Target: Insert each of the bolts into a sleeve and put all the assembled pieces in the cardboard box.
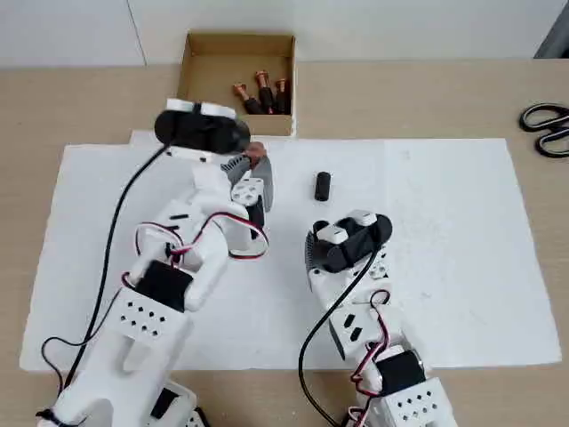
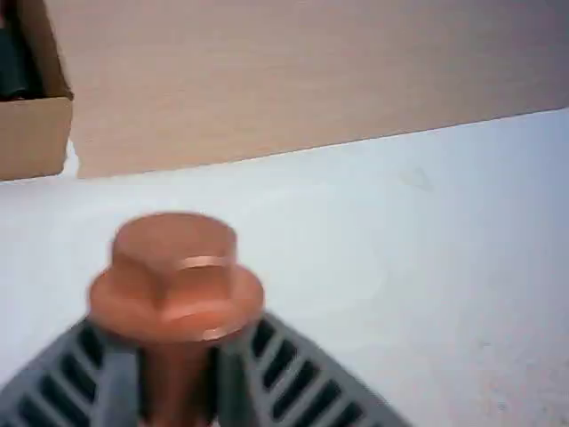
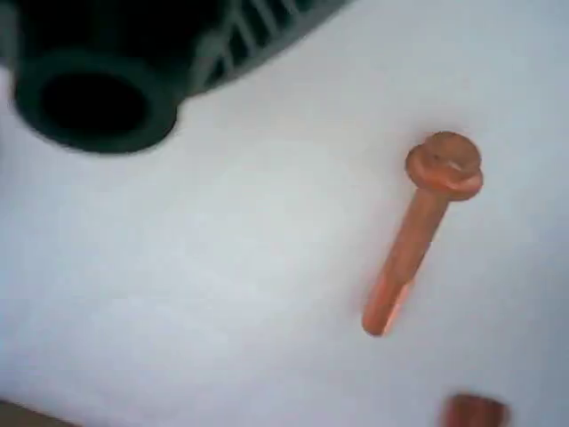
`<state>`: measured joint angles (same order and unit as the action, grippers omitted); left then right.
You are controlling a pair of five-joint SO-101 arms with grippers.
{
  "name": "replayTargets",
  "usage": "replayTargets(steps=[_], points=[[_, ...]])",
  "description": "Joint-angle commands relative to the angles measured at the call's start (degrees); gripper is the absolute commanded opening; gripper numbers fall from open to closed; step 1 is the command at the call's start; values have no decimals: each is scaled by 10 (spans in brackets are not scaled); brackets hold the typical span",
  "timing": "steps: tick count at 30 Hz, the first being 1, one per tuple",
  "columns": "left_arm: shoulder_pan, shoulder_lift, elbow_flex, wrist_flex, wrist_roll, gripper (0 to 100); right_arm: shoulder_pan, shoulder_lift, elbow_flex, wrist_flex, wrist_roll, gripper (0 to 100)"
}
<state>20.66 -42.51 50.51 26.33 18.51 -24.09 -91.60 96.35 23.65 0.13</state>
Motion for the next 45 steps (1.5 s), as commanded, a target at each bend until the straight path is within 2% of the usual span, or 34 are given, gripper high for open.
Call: replayTargets(steps=[1, 7, 12, 16, 20, 45], points=[[30, -18, 30, -87, 4, 6, -31, -23, 4, 15, -14, 4], [70, -18, 88, -208, 4, 6, -44, -22, 4, 16, -54, 4], [74, -19, 122, -253, 4, 6, -44, -24, 4, 27, -54, 4], [76, -19, 137, -255, 10, 6, -44, -26, 5, 32, -54, 4], [79, -20, 140, -255, 62, 6, -44, -26, 5, 31, -54, 4], [109, -20, 154, -252, 63, 6, -41, -26, 5, 31, -54, 4]])
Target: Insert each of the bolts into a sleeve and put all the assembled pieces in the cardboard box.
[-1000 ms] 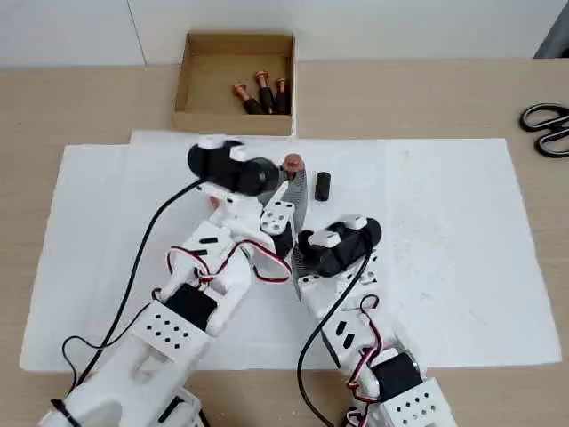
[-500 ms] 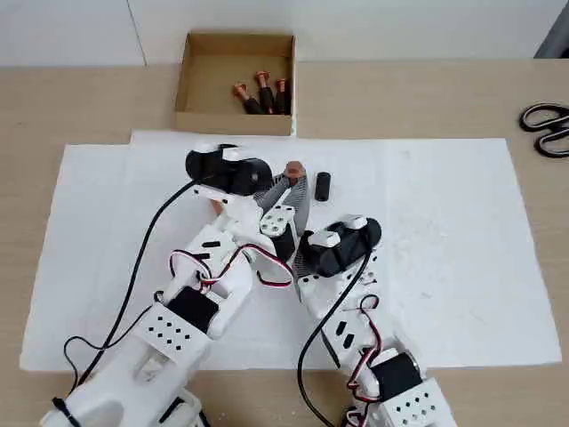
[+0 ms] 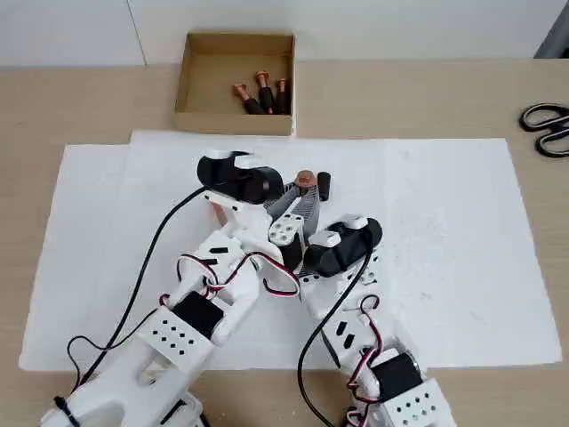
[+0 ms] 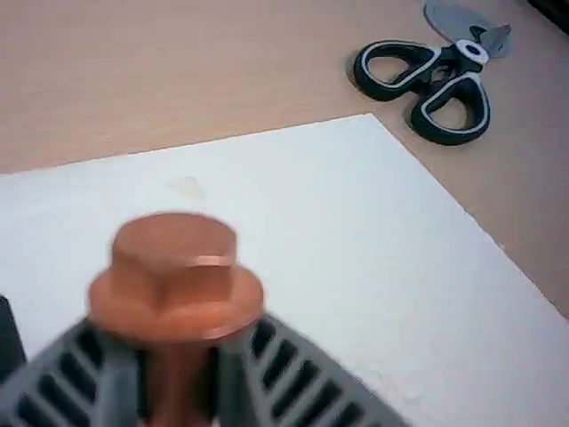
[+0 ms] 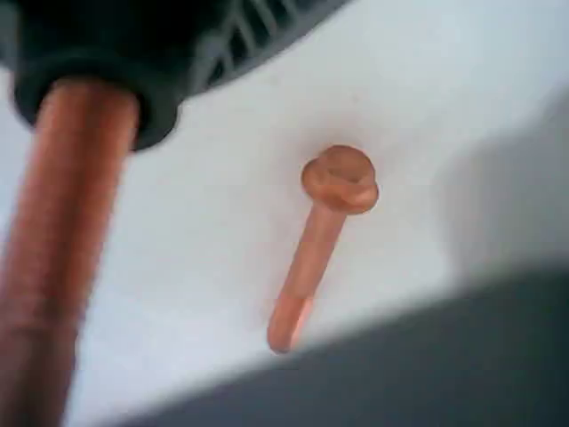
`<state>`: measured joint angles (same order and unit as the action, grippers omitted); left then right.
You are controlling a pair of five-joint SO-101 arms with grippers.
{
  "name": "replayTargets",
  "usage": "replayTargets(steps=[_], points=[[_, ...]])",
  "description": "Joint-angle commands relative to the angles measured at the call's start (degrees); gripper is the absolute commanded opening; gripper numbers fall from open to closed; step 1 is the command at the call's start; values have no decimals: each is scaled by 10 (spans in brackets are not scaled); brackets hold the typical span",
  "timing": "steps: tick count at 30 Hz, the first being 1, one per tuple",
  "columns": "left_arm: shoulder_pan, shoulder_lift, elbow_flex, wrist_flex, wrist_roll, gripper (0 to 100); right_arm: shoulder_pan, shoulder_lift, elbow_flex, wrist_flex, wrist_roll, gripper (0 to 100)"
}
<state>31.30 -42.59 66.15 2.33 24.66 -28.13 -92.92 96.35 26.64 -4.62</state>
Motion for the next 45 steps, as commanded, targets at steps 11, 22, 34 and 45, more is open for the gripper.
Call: replayTargets(steps=[11, 22, 34, 45], points=[[4, -19, 28, -11, 1, 6, 0, -13, 5, 1, -6, 4], [5, -19, 29, 31, 2, 6, 0, -13, 5, 1, -6, 4], [11, -19, 29, 57, 2, 6, 0, -13, 5, 1, -5, 4], [8, -19, -7, 155, 2, 6, 0, -13, 5, 1, -4, 4]])
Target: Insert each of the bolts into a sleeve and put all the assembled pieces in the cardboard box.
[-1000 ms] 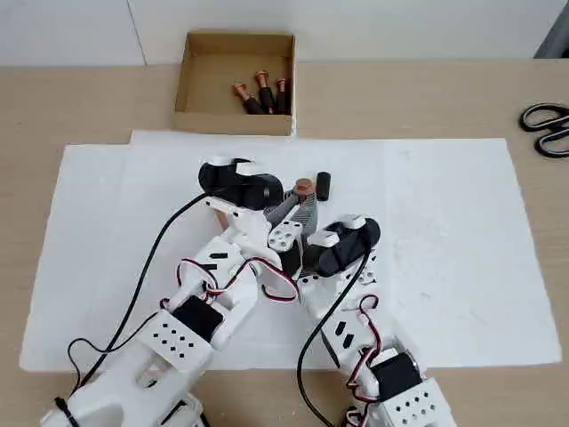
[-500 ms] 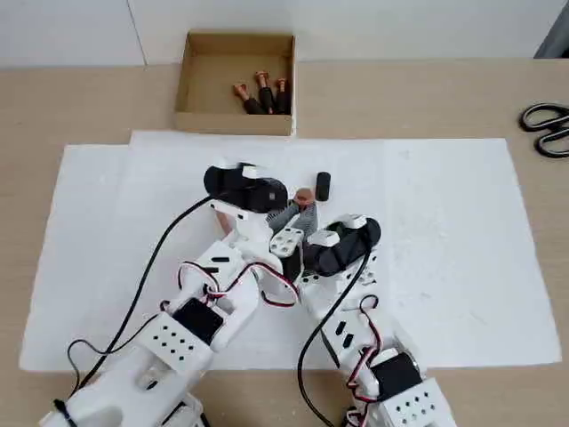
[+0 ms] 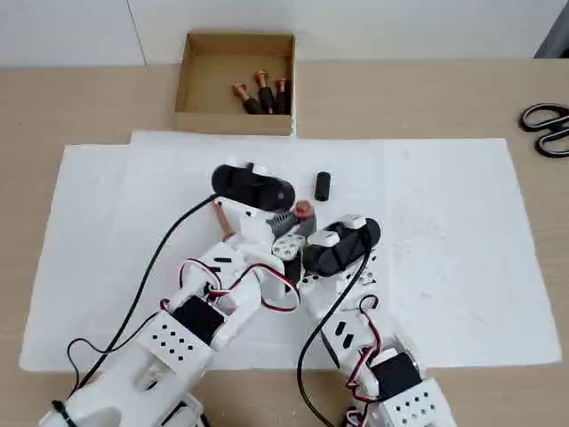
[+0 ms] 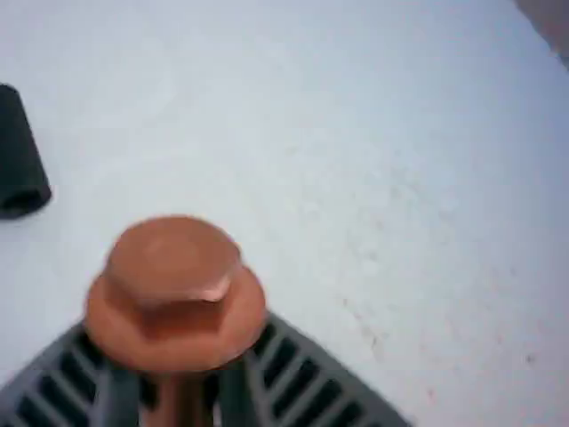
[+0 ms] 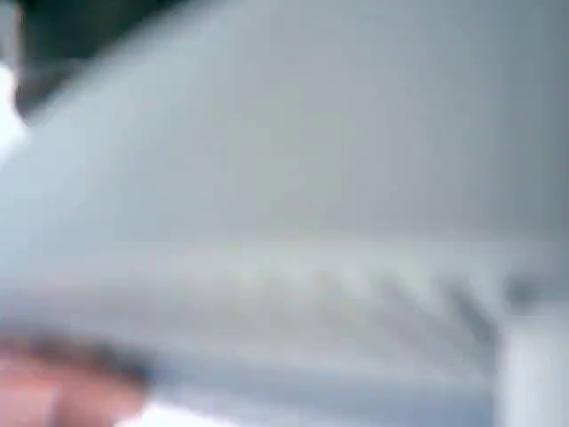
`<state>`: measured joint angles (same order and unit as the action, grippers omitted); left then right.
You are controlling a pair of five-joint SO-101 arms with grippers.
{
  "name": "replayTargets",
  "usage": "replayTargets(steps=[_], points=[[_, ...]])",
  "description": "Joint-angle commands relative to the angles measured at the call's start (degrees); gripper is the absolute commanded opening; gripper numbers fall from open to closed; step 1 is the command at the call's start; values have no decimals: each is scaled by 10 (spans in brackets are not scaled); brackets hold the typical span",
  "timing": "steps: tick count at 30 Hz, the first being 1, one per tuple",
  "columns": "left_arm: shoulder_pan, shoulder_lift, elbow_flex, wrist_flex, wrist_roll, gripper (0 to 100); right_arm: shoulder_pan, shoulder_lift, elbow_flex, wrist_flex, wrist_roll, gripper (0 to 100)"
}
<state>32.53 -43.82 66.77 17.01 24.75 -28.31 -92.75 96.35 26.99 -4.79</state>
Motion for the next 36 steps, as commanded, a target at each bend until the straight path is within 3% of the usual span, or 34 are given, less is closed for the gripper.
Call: replayTargets(steps=[1, 14, 32, 36], points=[[-4, -7, -14, 8, 1, 6, 2, -15, 5, -2, -3, 4], [-4, -6, 7, 8, 1, 8, 2, -15, 5, -2, -3, 4], [-4, -6, 4, 52, 3, 280, 2, -13, 5, -2, -3, 4], [-5, -7, -34, 109, 3, 304, 2, -12, 5, -2, -3, 4]])
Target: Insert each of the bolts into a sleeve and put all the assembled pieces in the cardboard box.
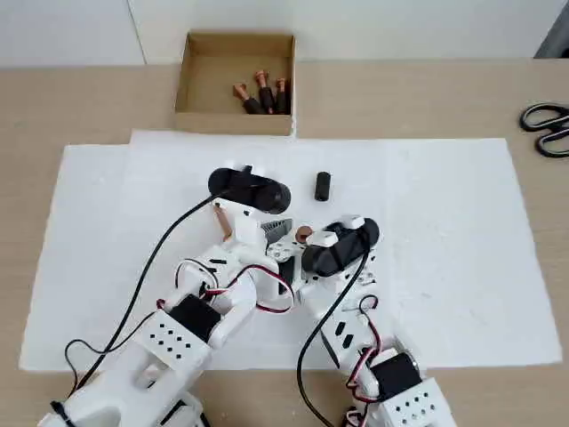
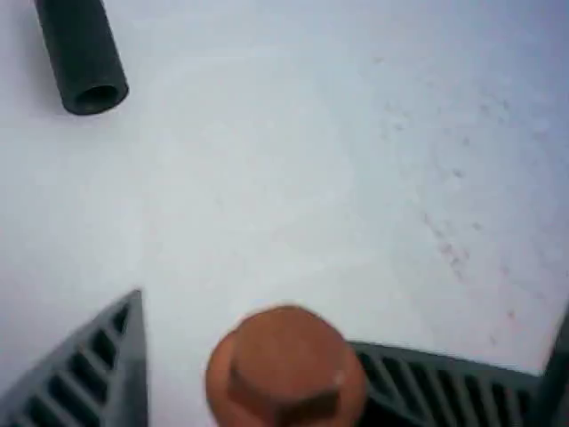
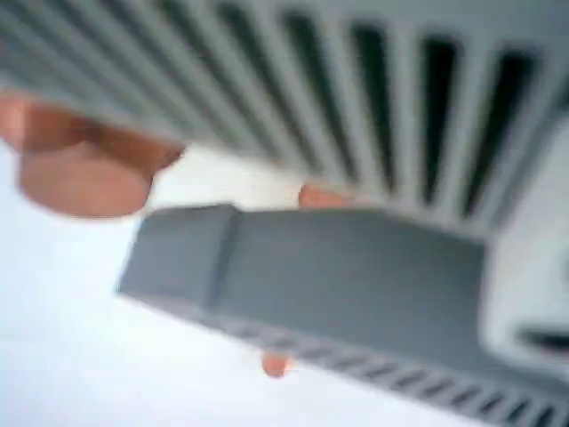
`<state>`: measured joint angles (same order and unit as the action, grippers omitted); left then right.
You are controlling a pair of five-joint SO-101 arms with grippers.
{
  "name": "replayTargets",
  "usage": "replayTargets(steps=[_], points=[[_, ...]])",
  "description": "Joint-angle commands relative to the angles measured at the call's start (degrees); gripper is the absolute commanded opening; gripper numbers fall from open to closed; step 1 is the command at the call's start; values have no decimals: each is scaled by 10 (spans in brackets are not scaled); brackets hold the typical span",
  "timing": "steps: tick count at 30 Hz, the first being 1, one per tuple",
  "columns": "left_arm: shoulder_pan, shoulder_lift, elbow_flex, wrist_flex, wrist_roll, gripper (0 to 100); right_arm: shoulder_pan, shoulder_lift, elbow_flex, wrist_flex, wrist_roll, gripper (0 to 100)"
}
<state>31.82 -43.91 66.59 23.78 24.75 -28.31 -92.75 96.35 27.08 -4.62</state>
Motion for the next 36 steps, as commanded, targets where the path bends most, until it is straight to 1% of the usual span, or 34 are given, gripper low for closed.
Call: replayTargets(steps=[1, 4, 7, 16, 19, 21, 22, 25, 27, 31, 34, 36], points=[[2, -6, -48, 59, 2, 305, 2, -11, 5, -3, -4, 4], [0, -6, -93, 102, 0, 305, 2, -11, 5, -3, -4, 4], [-32, -5, -114, 123, -14, 305, 2, -11, 5, -3, -4, 4], [-222, -5, -119, 125, -88, 305, 2, -10, 5, -2, -5, 4], [-296, -6, -131, 151, -125, 305, 2, -10, 5, -2, -5, 4], [-358, -6, -164, 199, -149, 302, 4, -10, 5, -2, -4, 4], [-389, -6, -189, 235, -160, 302, 9, -10, 4, -2, -4, 4], [-453, -5, -316, 371, -176, 302, 42, -10, -15, -2, 4, 4], [-483, -2, -402, 455, -176, 302, 69, -10, -40, -2, 26, 4], [-510, -2, -523, 584, -191, 302, 95, -2, -130, 41, 60, 4], [-513, -4, -558, 649, -202, 302, 105, 53, -213, 56, 76, 4], [-513, -5, -567, 675, -197, 302, 108, 123, -277, 36, 81, 4]])
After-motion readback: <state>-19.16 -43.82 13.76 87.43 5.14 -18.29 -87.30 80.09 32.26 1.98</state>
